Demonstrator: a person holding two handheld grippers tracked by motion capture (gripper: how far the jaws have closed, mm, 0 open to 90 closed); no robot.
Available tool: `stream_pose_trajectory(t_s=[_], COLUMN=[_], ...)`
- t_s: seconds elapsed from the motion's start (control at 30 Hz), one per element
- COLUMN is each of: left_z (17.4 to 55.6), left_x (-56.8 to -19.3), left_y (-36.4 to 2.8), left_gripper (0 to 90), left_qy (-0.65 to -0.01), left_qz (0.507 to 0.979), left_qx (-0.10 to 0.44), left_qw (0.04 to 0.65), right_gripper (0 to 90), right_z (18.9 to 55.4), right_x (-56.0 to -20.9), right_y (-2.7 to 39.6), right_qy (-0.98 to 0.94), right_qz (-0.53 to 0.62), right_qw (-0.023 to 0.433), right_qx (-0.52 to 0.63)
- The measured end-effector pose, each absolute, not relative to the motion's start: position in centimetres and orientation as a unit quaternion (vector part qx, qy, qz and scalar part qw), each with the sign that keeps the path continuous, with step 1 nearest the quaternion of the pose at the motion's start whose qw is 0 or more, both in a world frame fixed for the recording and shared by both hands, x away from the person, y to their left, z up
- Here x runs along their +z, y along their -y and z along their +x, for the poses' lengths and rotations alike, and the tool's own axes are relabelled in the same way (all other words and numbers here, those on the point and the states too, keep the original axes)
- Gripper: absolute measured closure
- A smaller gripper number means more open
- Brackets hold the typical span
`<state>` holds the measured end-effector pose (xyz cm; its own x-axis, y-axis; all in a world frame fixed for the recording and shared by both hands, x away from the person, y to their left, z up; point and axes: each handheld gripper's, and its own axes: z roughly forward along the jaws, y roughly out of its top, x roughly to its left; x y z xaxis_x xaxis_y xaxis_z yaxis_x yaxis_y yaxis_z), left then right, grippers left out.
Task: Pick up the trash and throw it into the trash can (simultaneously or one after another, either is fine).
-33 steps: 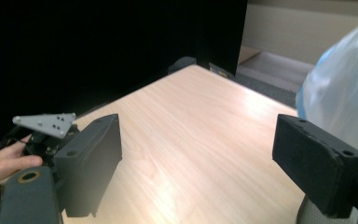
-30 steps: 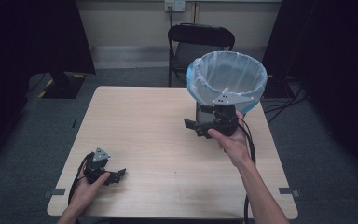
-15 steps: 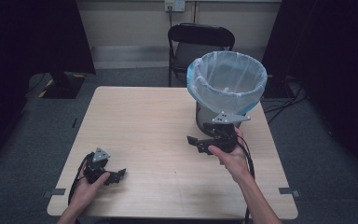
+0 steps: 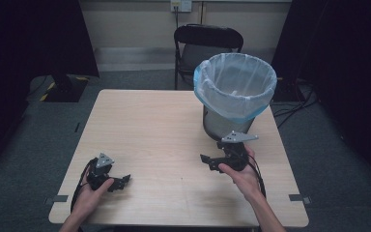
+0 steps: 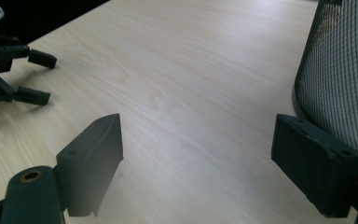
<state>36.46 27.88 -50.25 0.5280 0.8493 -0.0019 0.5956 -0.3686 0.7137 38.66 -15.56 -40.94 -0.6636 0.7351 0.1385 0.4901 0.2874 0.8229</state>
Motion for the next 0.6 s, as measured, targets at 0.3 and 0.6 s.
stream_pose_trajectory(t_s=[0.3,0.6], left_z=[36.5,36.5], left_x=[-50.3,-50.3], left_y=[-27.9,-27.9], left_gripper=[1.3,1.3], left_qy=[-0.448,-0.448], left_qz=[0.806,0.806], left_qx=[0.187,0.187], left_qw=[0.339,0.339], right_gripper=[16.4,16.8], right_z=[38.1,37.8], right_x=[-43.7,-46.5], right_y=[16.3,16.2], right_qy=[-0.799,-0.807], right_qz=[0.407,0.423], right_qw=[0.134,0.122], right_qx=[0.422,0.393])
